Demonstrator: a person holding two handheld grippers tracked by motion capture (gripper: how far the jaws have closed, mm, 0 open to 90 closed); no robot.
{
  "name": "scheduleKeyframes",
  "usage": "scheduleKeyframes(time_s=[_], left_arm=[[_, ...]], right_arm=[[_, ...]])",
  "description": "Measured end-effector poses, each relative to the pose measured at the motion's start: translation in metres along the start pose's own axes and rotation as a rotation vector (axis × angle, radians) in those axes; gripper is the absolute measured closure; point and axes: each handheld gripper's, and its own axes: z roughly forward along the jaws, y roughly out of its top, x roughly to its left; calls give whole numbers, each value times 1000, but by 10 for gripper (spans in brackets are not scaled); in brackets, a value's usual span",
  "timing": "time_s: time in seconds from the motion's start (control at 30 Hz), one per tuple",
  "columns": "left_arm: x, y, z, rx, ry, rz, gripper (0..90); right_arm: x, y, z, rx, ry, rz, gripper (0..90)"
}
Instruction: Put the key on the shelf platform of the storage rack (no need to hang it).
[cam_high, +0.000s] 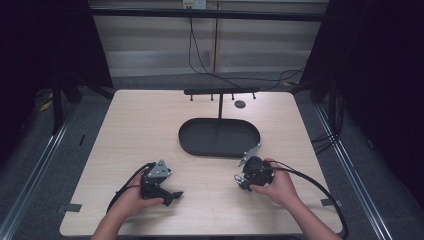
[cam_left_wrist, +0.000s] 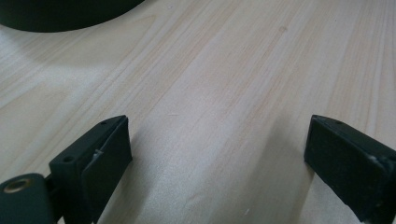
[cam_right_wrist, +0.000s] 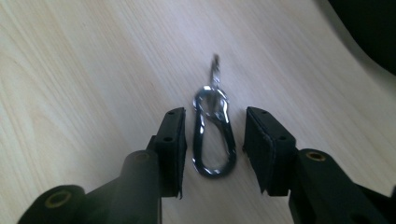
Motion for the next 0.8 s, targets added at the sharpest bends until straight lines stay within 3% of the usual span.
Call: scheduleKeyframes(time_s=[0.07,0.17,0.23,0.37,0.43,0.67,0.8], left_arm=[[0,0,0,2,0,1,70],[0,0,0,2,0,1,70],[0,0,0,2,0,1,70],[0,0,0,2,-1,1,69],[0,0,0,1,-1,2,68],[0,0,0,2,-1,1,68],[0,0,0,1,-1,2,68]], right_arm=[[3,5,1,12,14,-19,708],[8,13,2,51,-14,-43,718],[10,14,2,61,-21,-32,725],[8,14,-1,52,-28,-29,727],[4,14,-10,22,-9,-2,727],[-8,17,-30,-6,10,45,727],[-15,20,-38,-3,-3,55,727]])
